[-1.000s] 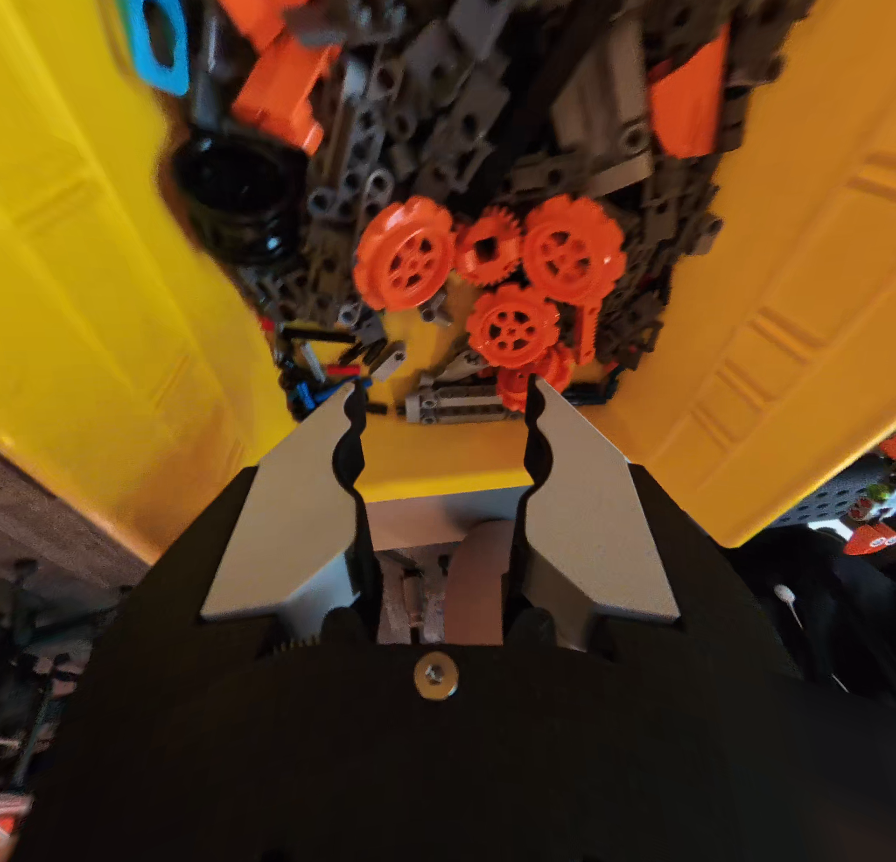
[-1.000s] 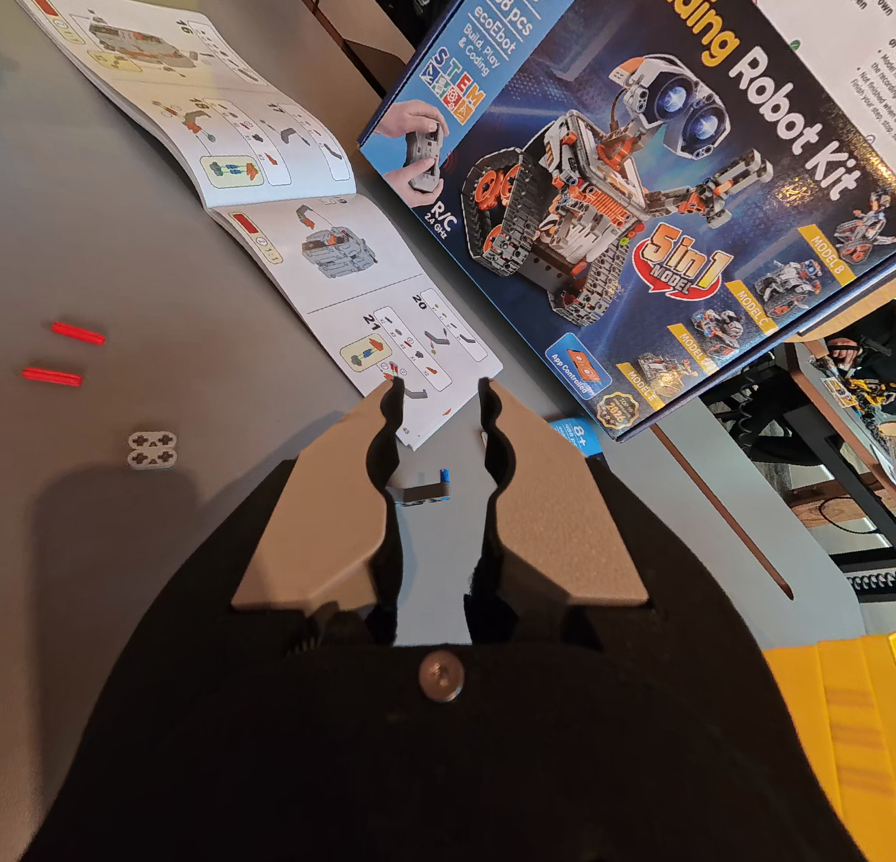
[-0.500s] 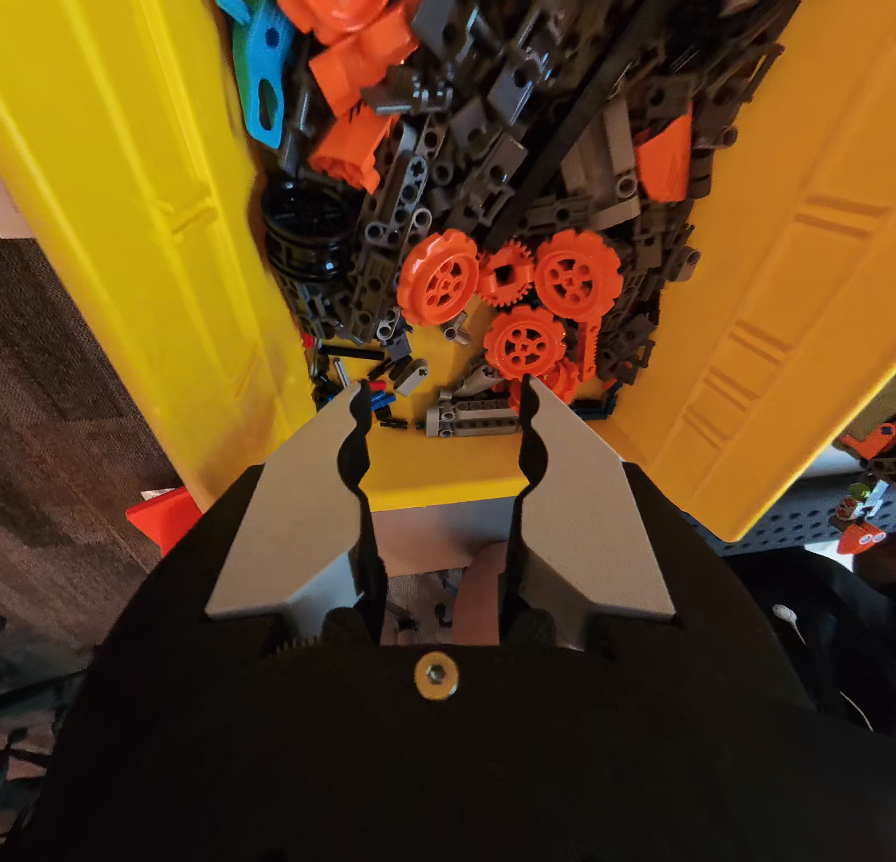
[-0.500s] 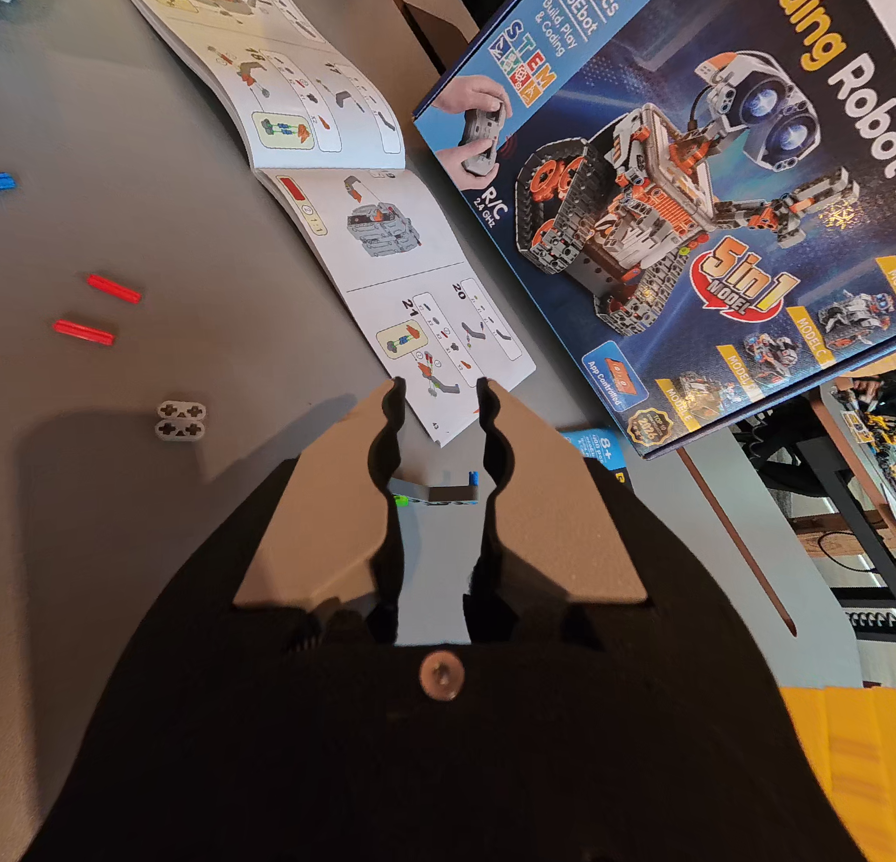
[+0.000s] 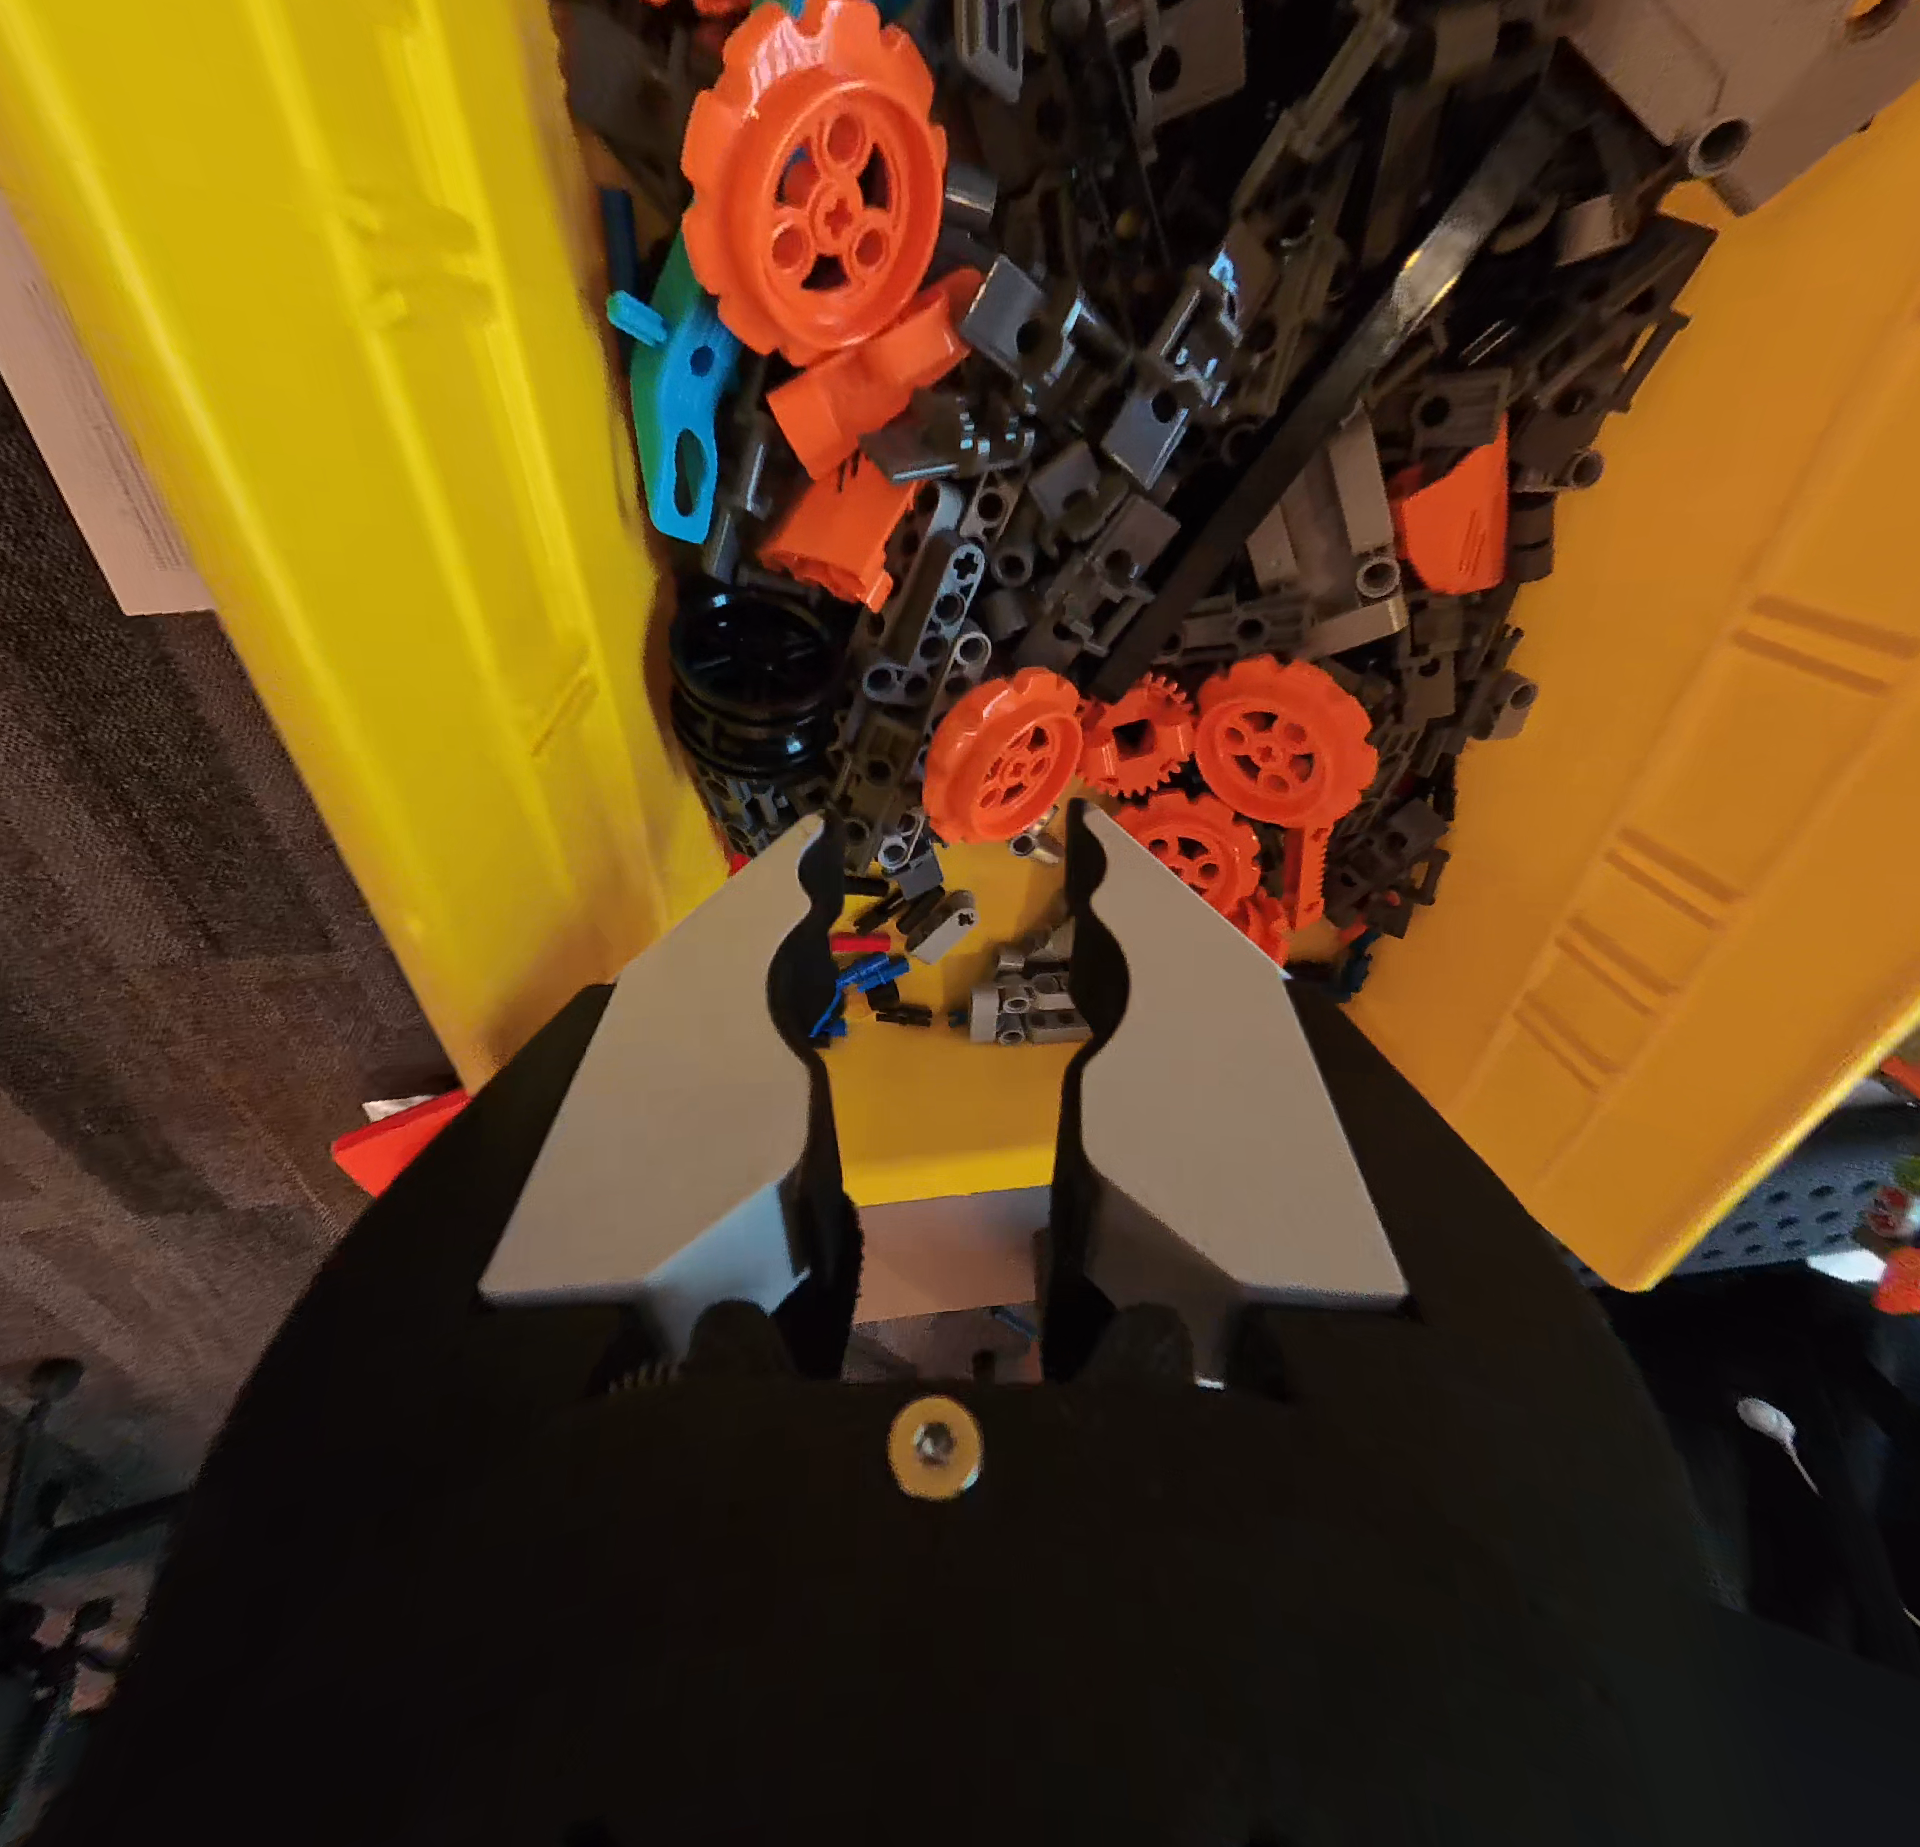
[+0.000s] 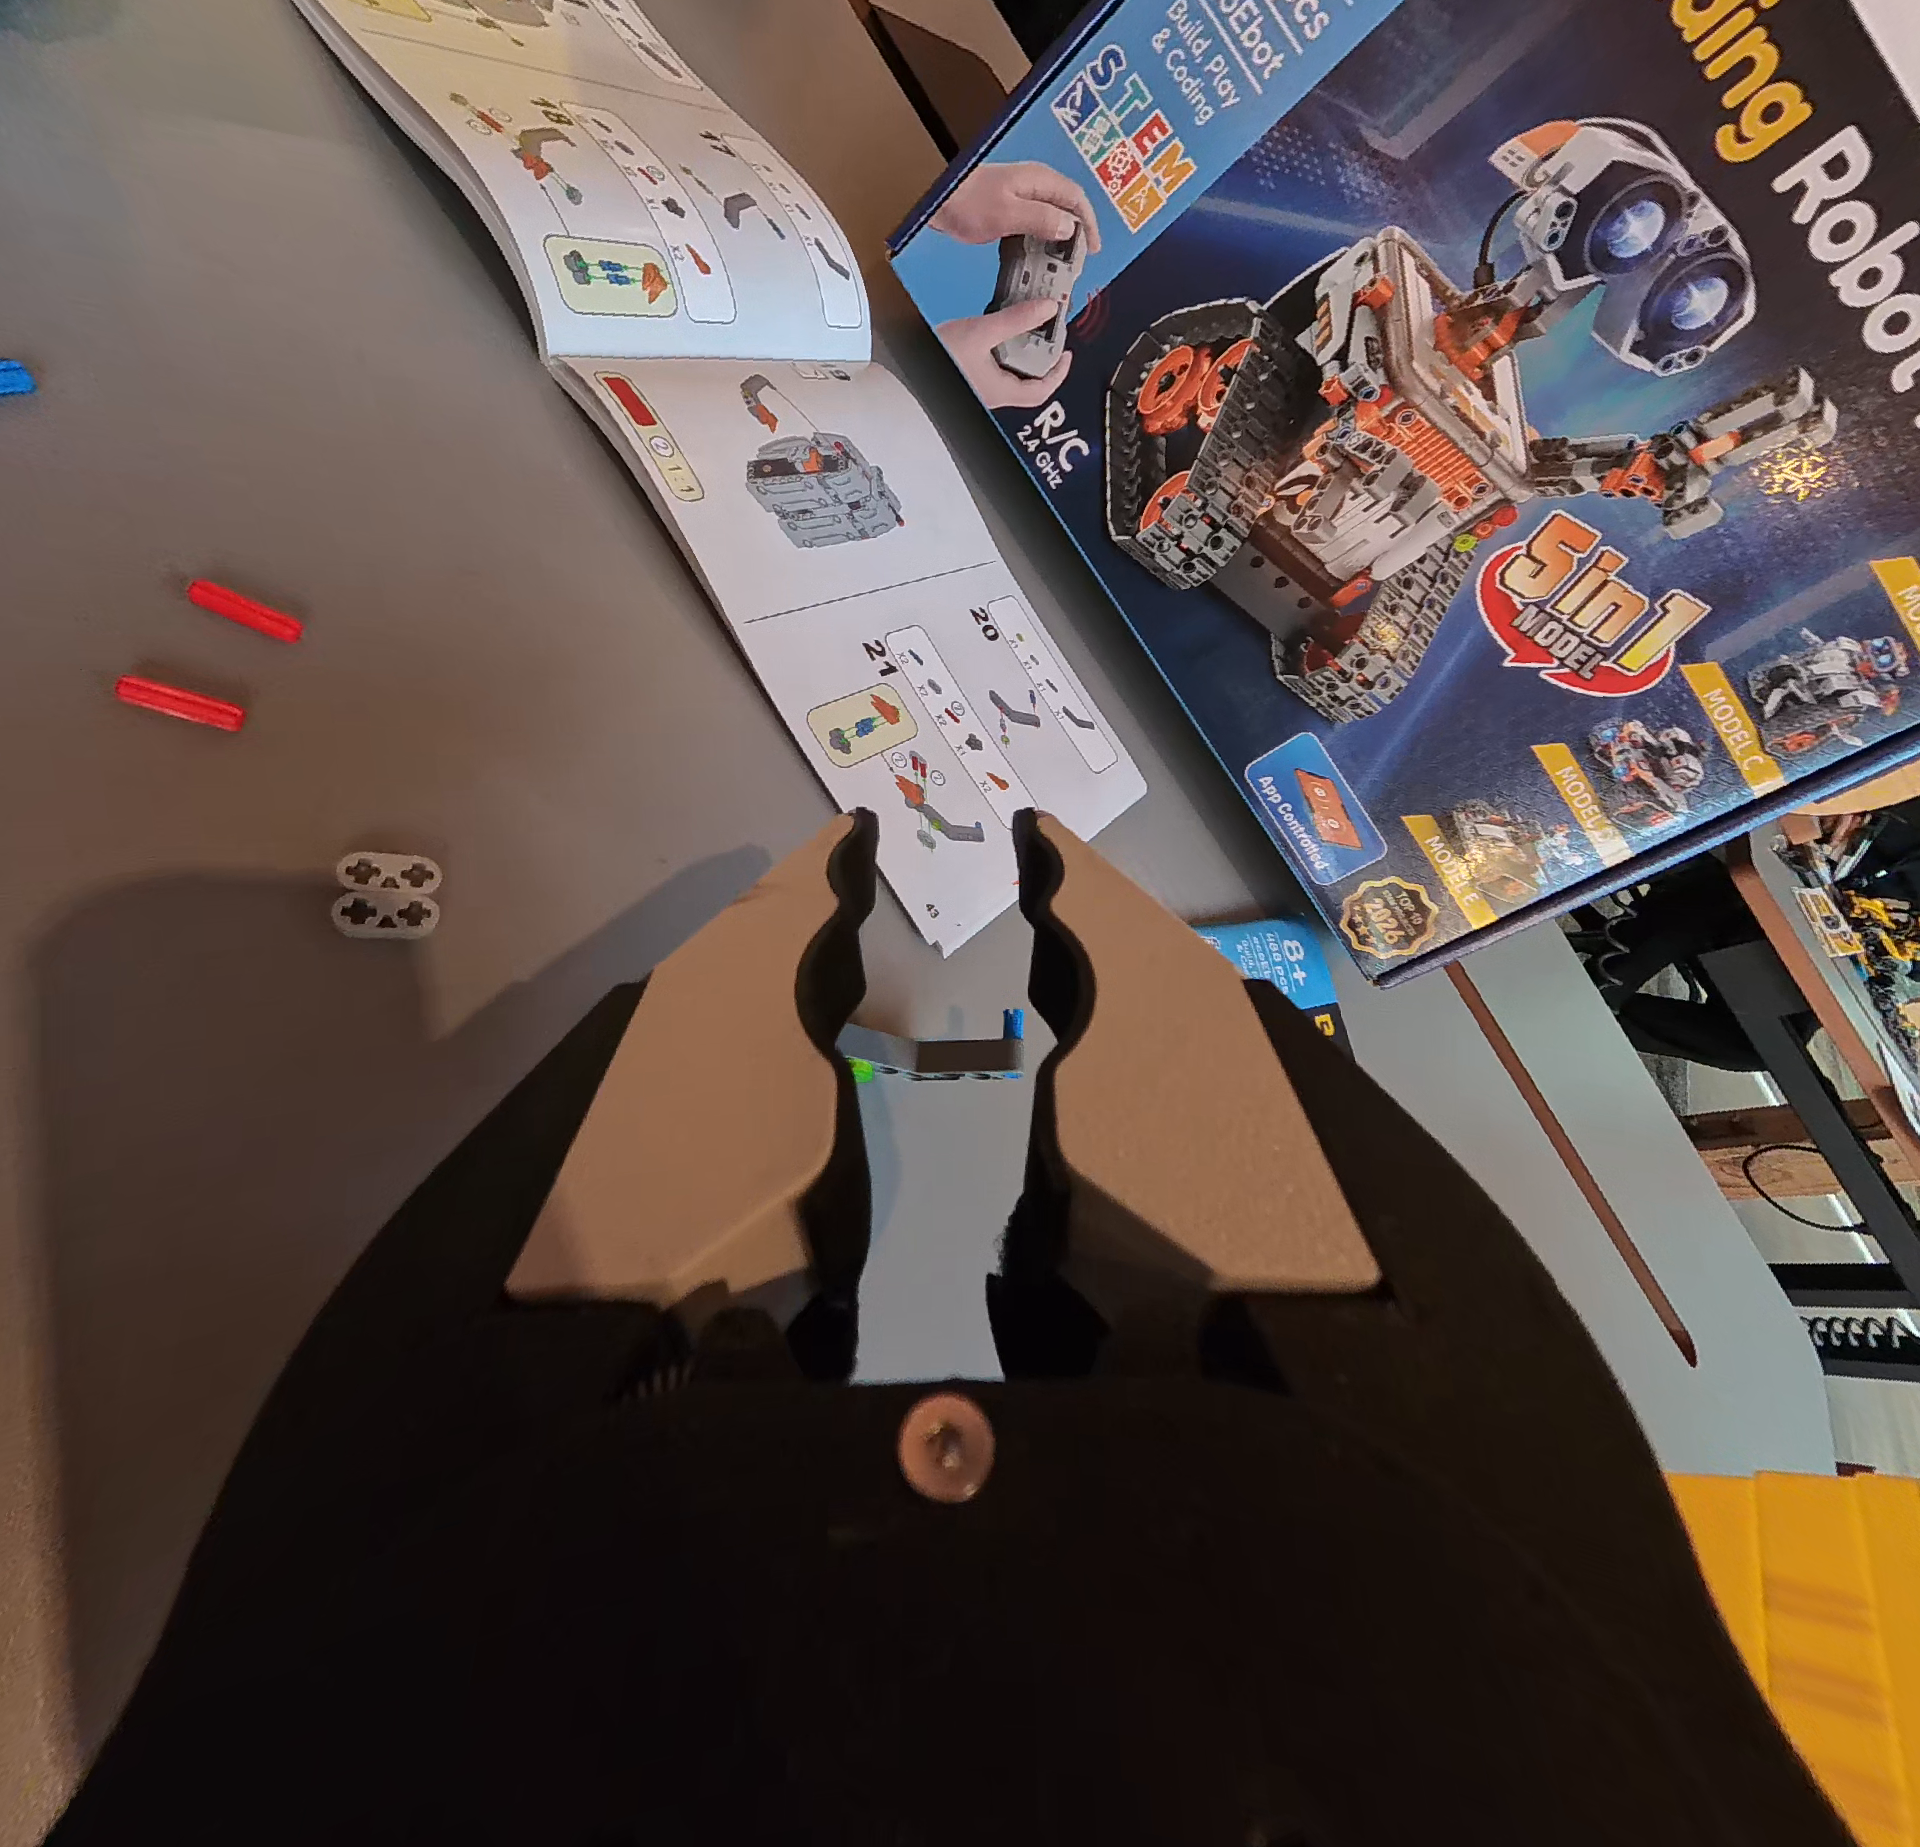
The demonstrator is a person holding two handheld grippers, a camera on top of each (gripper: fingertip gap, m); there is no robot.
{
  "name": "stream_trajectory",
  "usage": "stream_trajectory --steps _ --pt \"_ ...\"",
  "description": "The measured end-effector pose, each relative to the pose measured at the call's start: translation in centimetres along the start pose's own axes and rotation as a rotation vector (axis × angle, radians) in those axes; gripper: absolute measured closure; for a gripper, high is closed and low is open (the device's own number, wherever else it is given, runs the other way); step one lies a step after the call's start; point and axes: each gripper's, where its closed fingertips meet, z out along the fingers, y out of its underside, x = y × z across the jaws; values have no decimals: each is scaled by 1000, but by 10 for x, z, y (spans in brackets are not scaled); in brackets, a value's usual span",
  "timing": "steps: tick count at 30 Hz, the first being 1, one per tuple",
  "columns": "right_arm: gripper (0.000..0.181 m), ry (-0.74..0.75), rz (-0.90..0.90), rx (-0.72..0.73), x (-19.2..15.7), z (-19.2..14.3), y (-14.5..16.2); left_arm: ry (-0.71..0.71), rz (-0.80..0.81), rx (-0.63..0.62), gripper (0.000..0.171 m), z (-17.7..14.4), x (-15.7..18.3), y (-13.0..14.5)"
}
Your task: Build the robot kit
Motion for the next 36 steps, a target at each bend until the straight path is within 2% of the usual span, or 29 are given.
stream_trajectory --steps 3,9,12,15,19,24,30,31,33,36 --pt "155 -2 0 -1 0 0 0 -11 21 -31 114 8 1 -2" --pt "155 -6 -1 -4 -1 1 1 -23 83 -97 115 20 10 0" --pt "155 -7 -5 -4 -2 1 1 -41 96 -147 123 25 10 5" --pt "155 -8 -3 -3 -2 1 0 -42 96 -141 132 23 11 6" --pt "155 -9 -5 -2 -2 1 0 -30 94 -143 163 19 10 12" --pt "155 -12 -8 -3 -3 1 0 -44 73 -161 165 12 -1 29" --pt "155 -17 -12 -5 -4 1 0 -48 -65 -140 165 -6 -16 60" --pt "155 -18 -13 -5 -5 1 0 -35 -91 -148 164 -6 -16 65" --pt "155 -21 -14 -5 -5 1 0 -11 -121 -165 144 -5 -13 70" --pt "155 -22 -16 -5 -6 1 0 -28 -86 -101 125 -6 -11 49"
